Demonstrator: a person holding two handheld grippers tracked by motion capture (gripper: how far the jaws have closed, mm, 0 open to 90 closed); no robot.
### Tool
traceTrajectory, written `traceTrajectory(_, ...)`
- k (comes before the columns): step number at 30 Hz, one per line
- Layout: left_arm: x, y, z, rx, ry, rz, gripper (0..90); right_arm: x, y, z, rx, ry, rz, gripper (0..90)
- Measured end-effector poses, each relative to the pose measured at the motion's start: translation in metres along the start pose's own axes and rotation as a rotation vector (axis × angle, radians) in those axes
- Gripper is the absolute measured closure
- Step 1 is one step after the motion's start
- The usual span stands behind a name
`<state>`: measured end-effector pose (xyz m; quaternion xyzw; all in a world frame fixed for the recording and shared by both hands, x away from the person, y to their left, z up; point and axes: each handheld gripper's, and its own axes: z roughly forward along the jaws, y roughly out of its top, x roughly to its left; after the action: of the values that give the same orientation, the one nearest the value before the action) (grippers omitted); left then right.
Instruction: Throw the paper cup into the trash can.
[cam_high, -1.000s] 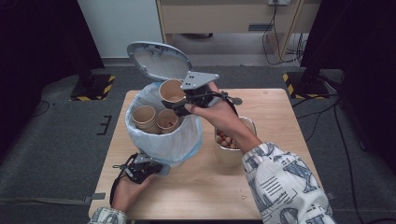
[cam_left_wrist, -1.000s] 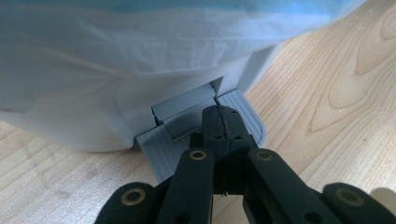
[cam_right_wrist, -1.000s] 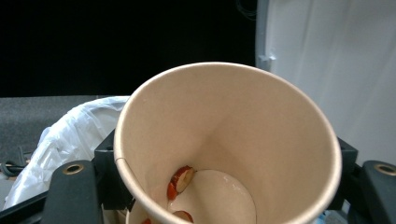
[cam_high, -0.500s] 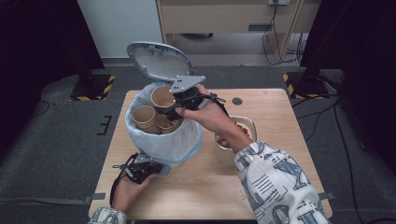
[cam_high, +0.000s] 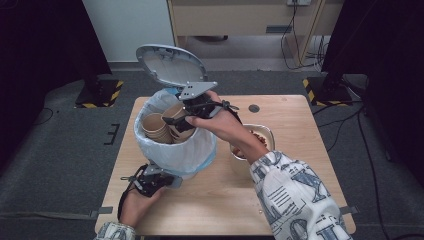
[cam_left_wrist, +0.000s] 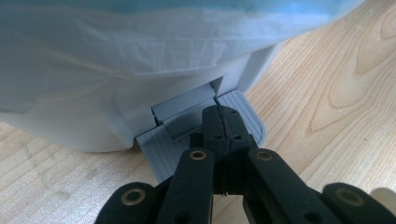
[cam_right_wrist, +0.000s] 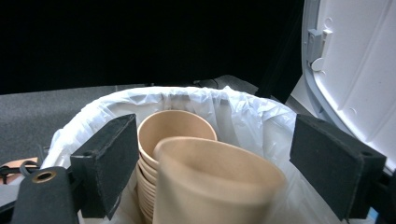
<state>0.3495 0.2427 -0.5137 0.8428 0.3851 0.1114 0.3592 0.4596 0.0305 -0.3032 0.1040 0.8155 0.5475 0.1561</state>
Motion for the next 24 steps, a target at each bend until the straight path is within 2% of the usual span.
traceTrajectory(7,0.000,0.000,0.000,0.000,-0.001,0.001,90.0,-0.002,0.000,-0.002,-0.009,-0.004,0.010,15.8)
traceTrajectory(24,0.000,0.000,0.000,0.000,0.001,0.001,90.0,-0.011,-0.009,-0.022,-0.009,-0.039,0.076,12.7)
